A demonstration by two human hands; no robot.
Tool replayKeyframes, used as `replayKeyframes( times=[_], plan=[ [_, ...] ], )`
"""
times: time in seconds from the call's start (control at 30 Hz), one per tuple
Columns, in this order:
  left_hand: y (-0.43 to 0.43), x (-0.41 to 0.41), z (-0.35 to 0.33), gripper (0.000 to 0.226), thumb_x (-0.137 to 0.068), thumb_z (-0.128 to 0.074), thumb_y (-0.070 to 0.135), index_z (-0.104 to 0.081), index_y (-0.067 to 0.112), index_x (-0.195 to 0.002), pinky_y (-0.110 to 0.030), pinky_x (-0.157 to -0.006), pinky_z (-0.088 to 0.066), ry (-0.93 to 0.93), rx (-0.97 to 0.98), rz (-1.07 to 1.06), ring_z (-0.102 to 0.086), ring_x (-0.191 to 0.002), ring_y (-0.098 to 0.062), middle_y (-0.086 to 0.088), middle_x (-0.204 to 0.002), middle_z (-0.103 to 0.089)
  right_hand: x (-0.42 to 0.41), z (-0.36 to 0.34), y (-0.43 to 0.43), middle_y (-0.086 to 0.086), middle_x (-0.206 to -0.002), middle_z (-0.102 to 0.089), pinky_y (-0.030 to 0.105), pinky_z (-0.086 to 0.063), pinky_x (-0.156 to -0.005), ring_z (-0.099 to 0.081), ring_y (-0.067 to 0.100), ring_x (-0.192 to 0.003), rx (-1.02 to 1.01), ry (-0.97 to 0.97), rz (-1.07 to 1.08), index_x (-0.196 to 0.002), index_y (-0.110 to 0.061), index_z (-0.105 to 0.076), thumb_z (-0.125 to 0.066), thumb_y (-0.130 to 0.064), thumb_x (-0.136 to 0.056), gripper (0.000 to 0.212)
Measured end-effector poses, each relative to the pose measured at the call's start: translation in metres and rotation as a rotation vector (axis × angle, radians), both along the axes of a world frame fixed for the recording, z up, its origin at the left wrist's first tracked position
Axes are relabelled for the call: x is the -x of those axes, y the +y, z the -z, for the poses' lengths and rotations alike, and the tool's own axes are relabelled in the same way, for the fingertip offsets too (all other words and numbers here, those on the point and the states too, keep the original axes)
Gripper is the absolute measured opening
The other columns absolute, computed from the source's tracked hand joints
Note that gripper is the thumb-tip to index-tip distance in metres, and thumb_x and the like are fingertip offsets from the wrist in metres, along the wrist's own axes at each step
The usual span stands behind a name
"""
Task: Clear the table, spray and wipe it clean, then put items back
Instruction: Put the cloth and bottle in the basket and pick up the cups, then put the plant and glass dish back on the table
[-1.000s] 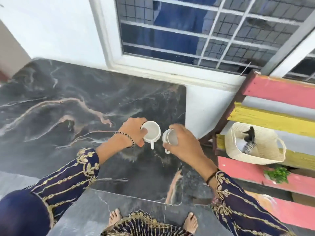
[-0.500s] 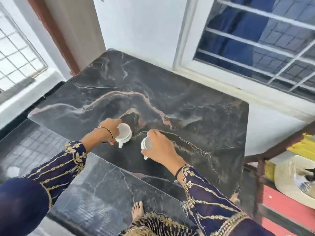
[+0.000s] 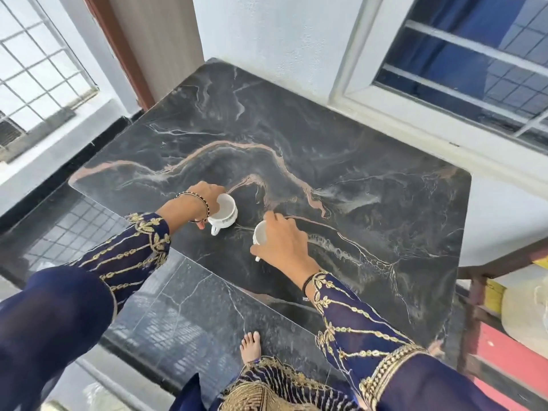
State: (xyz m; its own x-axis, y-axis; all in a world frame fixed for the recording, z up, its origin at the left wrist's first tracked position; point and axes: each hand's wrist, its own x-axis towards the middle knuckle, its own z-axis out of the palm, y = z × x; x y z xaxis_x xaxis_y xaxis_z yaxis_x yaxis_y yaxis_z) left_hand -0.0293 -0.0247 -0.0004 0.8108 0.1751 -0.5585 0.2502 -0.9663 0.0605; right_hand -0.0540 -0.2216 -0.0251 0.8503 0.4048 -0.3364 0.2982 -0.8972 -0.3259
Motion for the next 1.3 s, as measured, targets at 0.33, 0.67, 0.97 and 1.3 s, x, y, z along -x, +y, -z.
replayKeyframes(
  times=[0.33, 0.67, 0.97, 1.3],
  plan=[
    [-0.061, 0.008, -0.02, 0.034, -0.095, -0.04, 0.022, -0.048, 0.016, -0.128, -0.034, -0.071, -0.037, -0.129, -0.511, 0.194, -0.047, -0.121, -0.023, -0.005, -0.128, -0.053, 0.01, -0.017, -0.049, 0.003, -0.136, -0.055, 0.047, -0.045, -0.089, -0.051, 0.028, -0.126, -0.141, -0.028, 0.06, -0.132, -0.017, -0.047, -0.064, -0.07, -0.081, 0.075],
    [-0.289, 0.01, -0.044, 0.029, -0.093, -0.04, 0.019, -0.053, 0.015, -0.119, -0.039, -0.086, -0.044, -0.395, -0.261, 0.502, -0.043, -0.125, -0.021, -0.005, -0.125, -0.053, 0.032, -0.013, -0.243, -0.006, -0.135, -0.056, 0.042, -0.047, -0.087, -0.055, 0.022, -0.124, -0.209, -0.064, 0.3, -0.135, -0.024, -0.045, -0.049, -0.064, -0.094, 0.057],
    [-0.561, 0.026, 0.017, 0.035, -0.098, -0.04, 0.032, -0.051, 0.013, -0.125, -0.039, -0.088, -0.046, -0.296, 0.013, 0.958, -0.043, -0.126, -0.022, -0.005, -0.127, -0.053, 0.09, 0.043, -0.48, -0.004, -0.123, -0.065, 0.04, -0.057, -0.078, -0.067, 0.021, -0.105, -0.251, -0.083, 0.776, -0.126, -0.024, -0.055, -0.062, -0.044, -0.093, 0.039],
    [-0.795, 0.062, 0.138, 0.037, -0.096, -0.046, 0.028, -0.048, 0.013, -0.13, -0.042, -0.086, -0.047, -0.072, 0.21, 1.283, -0.044, -0.123, -0.027, -0.01, -0.128, -0.051, 0.179, 0.154, -0.713, 0.009, -0.133, -0.062, 0.047, -0.052, -0.093, -0.055, 0.035, -0.123, 0.046, 0.038, 1.158, -0.134, -0.016, -0.057, -0.07, -0.035, -0.09, 0.049]
  ],
)
